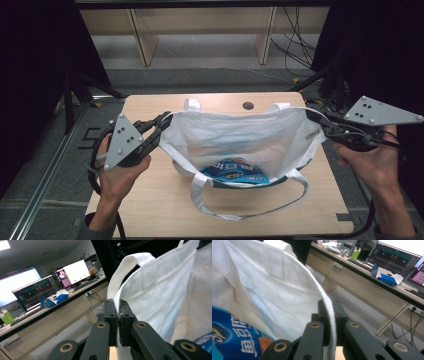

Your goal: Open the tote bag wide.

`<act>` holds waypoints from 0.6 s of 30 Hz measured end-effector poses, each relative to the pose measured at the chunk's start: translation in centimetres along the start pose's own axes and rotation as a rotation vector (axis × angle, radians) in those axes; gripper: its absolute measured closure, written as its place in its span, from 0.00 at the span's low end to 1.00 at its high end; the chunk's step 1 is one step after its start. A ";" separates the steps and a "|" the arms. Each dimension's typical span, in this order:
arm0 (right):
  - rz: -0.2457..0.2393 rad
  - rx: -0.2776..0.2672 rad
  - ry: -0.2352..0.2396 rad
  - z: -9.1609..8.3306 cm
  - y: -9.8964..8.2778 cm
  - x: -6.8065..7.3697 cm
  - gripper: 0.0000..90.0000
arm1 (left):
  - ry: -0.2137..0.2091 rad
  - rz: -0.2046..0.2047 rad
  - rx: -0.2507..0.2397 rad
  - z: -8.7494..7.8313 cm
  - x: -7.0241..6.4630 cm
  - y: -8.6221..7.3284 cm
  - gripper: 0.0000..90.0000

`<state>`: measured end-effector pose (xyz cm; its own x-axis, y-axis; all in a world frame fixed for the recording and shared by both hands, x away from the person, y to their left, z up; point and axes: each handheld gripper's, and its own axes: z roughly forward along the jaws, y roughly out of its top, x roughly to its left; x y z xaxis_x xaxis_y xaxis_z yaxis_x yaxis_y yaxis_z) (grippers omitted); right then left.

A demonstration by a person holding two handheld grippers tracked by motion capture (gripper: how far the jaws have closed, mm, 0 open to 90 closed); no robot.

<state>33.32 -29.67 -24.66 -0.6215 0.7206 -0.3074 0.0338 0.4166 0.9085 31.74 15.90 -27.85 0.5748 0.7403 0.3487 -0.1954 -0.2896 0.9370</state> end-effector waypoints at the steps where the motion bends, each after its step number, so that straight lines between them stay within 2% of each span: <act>1: -0.002 -0.002 -0.010 0.5 -0.2 -0.4 0.99 | -0.005 -0.016 0.002 0.2 0.3 -0.2 0.97; 2: -0.002 -0.002 -0.010 0.5 -0.2 -0.4 0.99 | -0.006 -0.028 0.004 0.5 0.5 -0.4 0.97; 3: 0.024 0.003 -0.004 1.3 -0.3 -0.6 0.99 | -0.001 -0.032 0.009 0.8 0.6 -0.5 0.97; 4: 0.024 0.003 -0.004 1.3 -0.3 -0.6 0.99 | 0.006 -0.029 0.013 1.1 0.8 -0.6 0.97; 5: 0.017 0.010 -0.016 2.0 -0.1 -1.0 0.99 | -0.006 -0.029 0.011 1.6 1.0 -0.7 0.97; 8: 0.026 0.013 -0.022 2.8 -0.1 -1.2 0.99 | 0.005 -0.050 0.029 2.6 1.7 -1.4 0.97; 9: 0.014 0.024 -0.027 3.3 -0.2 -1.3 0.99 | 0.006 -0.052 0.036 2.7 1.8 -1.7 0.96; 12: -0.009 0.047 -0.034 4.4 -0.7 -1.3 0.99 | -0.012 -0.054 0.057 3.1 1.9 -3.3 0.96; 13: 0.008 0.063 -0.036 4.8 -1.2 -1.1 0.99 | -0.023 -0.054 0.067 3.2 1.9 -4.1 0.96; 14: 0.008 0.063 -0.036 4.8 -1.2 -1.1 0.99 | -0.023 -0.054 0.067 3.2 1.9 -4.1 0.96; 18: -0.018 0.079 -0.056 5.8 -1.9 -0.9 0.99 | -0.035 -0.034 0.127 3.8 1.6 -6.1 0.96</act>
<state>38.38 -27.92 -27.73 -0.5782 0.7412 -0.3410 0.0854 0.4706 0.8782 36.85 16.56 -33.14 0.6076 0.7296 0.3138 -0.0746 -0.3410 0.9371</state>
